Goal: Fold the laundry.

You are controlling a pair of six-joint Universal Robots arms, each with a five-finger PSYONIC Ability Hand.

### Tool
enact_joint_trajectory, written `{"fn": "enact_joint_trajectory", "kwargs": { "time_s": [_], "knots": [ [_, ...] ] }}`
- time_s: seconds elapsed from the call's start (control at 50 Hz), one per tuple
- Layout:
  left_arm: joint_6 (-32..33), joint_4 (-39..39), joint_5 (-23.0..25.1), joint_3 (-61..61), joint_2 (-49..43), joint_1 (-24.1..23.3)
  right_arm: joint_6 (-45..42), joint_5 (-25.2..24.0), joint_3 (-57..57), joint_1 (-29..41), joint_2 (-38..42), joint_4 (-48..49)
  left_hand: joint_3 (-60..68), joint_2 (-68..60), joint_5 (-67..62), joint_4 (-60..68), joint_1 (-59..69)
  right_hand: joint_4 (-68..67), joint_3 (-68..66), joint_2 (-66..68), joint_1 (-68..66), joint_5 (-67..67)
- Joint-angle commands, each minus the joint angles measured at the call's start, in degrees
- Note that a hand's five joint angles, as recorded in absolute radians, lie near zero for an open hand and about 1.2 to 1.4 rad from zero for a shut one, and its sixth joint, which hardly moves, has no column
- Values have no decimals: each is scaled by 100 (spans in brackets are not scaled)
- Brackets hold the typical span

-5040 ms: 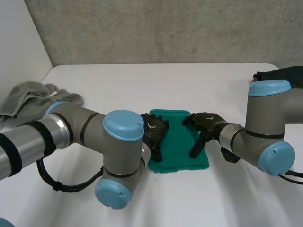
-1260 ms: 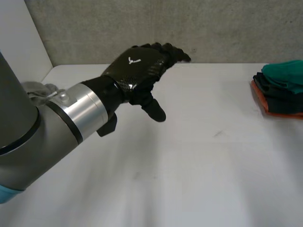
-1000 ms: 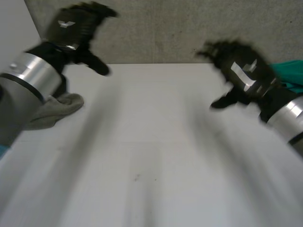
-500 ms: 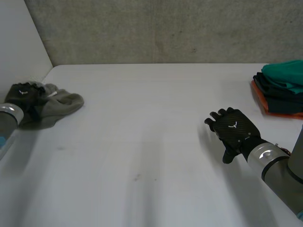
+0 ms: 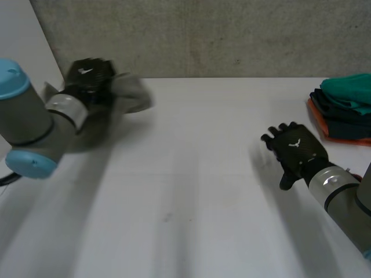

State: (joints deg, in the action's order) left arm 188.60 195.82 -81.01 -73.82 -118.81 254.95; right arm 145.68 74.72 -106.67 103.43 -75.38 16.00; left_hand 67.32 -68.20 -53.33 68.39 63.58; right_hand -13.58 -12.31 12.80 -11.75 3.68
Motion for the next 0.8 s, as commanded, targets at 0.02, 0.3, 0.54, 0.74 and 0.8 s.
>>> {"fn": "enact_joint_trajectory", "kwargs": {
  "time_s": [0.02,0.3,0.54,0.74,0.8],
  "knots": [
    [-1273,1,173,-739,834,-1465,101,613,199,-24,-20,62,1268,-1180,-1667,1161,1642,358,231,-280,175,-368],
    [-342,-1054,129,-863,245,-2222,198,605,357,-95,-38,27,-5727,5815,5328,-5834,-5353,358,231,-280,175,-368],
    [-280,-1010,-433,-1021,350,-1827,637,192,620,-367,-407,-711,-5357,5445,4958,-5465,-4983,358,231,-280,175,-368],
    [203,-1080,-776,-1126,192,-1405,427,-265,990,-508,-548,-2100,-5088,5176,4689,-5195,-4714,358,231,-280,175,-368],
    [300,-1072,-767,-1205,166,-1404,147,-283,998,-464,-548,-2250,-5088,5176,4689,-5195,-4714,358,231,-280,175,-368]
  ]
}}
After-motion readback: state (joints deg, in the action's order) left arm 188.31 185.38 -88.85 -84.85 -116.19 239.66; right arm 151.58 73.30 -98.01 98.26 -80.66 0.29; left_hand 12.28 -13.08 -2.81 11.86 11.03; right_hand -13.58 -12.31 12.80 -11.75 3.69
